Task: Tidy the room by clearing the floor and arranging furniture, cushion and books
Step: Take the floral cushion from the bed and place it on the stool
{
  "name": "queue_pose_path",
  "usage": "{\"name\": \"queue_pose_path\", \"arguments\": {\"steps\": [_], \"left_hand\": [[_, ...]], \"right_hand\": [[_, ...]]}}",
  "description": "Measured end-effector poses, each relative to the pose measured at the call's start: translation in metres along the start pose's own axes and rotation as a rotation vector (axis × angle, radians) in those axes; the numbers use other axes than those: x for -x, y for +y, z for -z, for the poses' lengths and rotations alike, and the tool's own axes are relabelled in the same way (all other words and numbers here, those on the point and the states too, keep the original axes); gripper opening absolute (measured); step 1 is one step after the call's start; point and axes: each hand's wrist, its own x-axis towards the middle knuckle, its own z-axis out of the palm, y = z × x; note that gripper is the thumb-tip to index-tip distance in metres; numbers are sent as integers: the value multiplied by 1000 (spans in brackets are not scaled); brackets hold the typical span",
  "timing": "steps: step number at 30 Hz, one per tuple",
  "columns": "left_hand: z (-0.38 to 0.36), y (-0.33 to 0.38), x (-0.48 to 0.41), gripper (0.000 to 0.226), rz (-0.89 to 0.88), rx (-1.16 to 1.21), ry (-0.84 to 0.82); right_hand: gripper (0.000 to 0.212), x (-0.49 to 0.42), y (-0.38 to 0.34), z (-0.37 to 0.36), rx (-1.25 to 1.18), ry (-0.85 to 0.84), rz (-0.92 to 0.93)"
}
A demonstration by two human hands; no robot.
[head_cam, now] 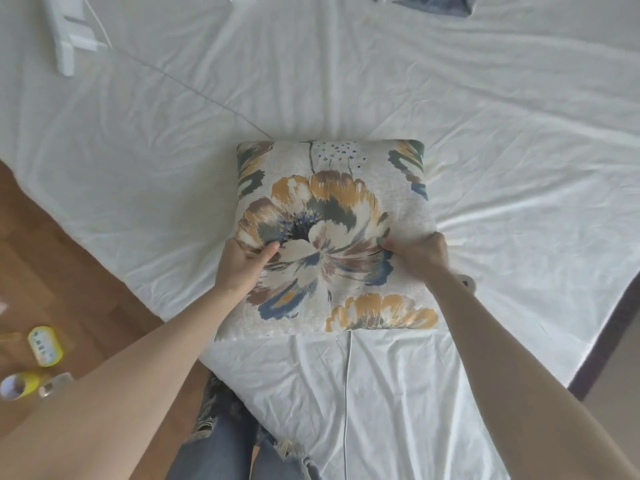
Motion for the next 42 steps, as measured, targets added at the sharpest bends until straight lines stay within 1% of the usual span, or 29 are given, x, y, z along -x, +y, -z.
{"name": "queue_pose_path", "arguments": {"steps": [2, 4, 6, 7, 8, 10, 12, 14, 15, 17, 18, 19, 22, 26, 28, 31, 33, 35, 36, 39, 40, 42], "left_hand": [[16, 8, 18, 23, -24, 30, 64], [29, 18, 38, 11, -41, 58, 117], [42, 30, 58, 19, -45, 67, 164], [51, 33, 69, 22, -36, 71, 189], [60, 36, 79, 23, -25, 79, 213], [80, 40, 96, 39, -15, 90, 264], [99, 39, 109, 48, -26, 88, 314], [117, 45, 128, 48, -45, 97, 367], [124, 50, 139, 41, -61, 93, 391], [136, 57, 155, 21, -110, 59, 426], [143, 61, 162, 21, -131, 59, 452], [154, 61, 171, 22, -132, 60, 481], [179, 58, 192, 46, -134, 74, 565], [210, 53, 227, 51, -112, 82, 686], [226, 49, 251, 58, -88, 88, 764], [244, 41, 284, 54, -21, 90, 856], [257, 31, 315, 56, 16, 107, 944], [267, 26, 343, 57, 39, 137, 1007], [272, 21, 356, 56, 65, 142, 1034], [288, 0, 413, 61, 169, 206, 1141], [290, -6, 422, 65, 187, 207, 1151], [298, -26, 468, 65, 256, 247, 1238]], "right_hand": [[141, 19, -4, 4, -23, 14, 36], [125, 40, -13, 11, -38, 17, 90], [106, 59, -26, 18, -67, 17, 150], [102, 69, -32, 20, -80, 21, 186], [101, 81, -38, 23, -94, 28, 217], [104, 98, -49, 27, -127, 31, 256], [117, 113, -59, 30, -148, 18, 292], [127, 130, -68, 33, -165, 0, 308], [127, 139, -74, 35, -170, -5, 323], [120, 151, -82, 38, -178, -11, 372], [114, 160, -87, 41, -188, -11, 399], [107, 172, -95, 43, -193, -18, 430], [87, 211, -119, 49, -244, -63, 548], [86, 259, -142, 49, -250, -126, 652], [80, 288, -151, 45, -227, -184, 691], [70, 325, -164, 39, -209, -226, 745], [72, 358, -169, 30, -169, -280, 786], [85, 386, -173, 21, -130, -322, 811], [88, 396, -175, 16, -116, -357, 842], [103, 449, -177, -9, -45, -433, 898], [105, 461, -178, -11, -32, -459, 914], [109, 504, -174, -31, 24, -528, 987]]}}
